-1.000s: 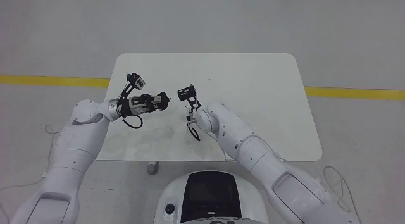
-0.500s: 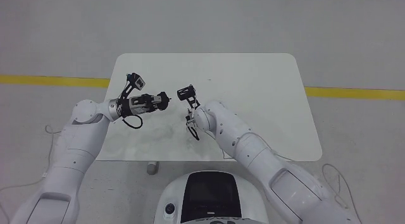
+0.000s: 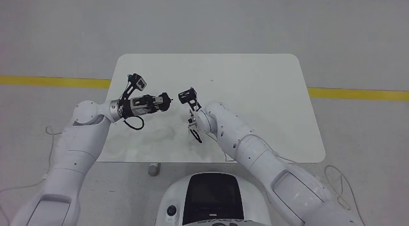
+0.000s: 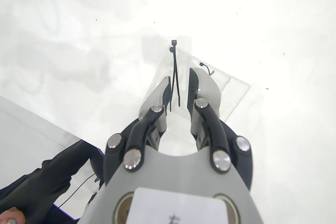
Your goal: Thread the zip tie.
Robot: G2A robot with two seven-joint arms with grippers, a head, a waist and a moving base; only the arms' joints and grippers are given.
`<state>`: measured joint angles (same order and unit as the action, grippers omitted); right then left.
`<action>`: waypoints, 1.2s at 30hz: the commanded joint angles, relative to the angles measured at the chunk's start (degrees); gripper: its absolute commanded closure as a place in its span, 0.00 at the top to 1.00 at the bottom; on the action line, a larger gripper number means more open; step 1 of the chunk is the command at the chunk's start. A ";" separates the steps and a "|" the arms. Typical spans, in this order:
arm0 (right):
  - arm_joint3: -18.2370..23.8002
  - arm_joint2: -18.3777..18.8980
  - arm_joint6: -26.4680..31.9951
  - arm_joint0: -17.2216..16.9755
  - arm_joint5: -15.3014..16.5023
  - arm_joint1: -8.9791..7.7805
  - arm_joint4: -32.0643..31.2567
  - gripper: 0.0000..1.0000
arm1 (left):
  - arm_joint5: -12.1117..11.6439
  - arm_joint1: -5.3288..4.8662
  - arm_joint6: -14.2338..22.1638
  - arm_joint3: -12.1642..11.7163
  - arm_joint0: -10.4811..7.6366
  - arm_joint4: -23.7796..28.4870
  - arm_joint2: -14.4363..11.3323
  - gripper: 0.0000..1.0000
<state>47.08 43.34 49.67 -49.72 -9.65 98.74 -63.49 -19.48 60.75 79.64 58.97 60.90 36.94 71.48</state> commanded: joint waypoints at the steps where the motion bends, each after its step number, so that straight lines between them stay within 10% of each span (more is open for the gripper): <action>1: -0.27 -0.06 -0.11 0.13 0.06 0.13 0.04 0.15 | 0.00 0.00 0.00 0.00 0.00 0.00 0.00 0.00; 36: -9.73 -1.52 -3.69 3.85 -0.53 3.52 1.58 0.05 | 0.00 0.00 0.00 0.00 0.00 0.00 0.00 0.00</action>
<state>37.58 41.84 46.09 -45.97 -10.16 102.17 -61.95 -19.48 60.75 79.64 58.97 60.90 36.94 71.48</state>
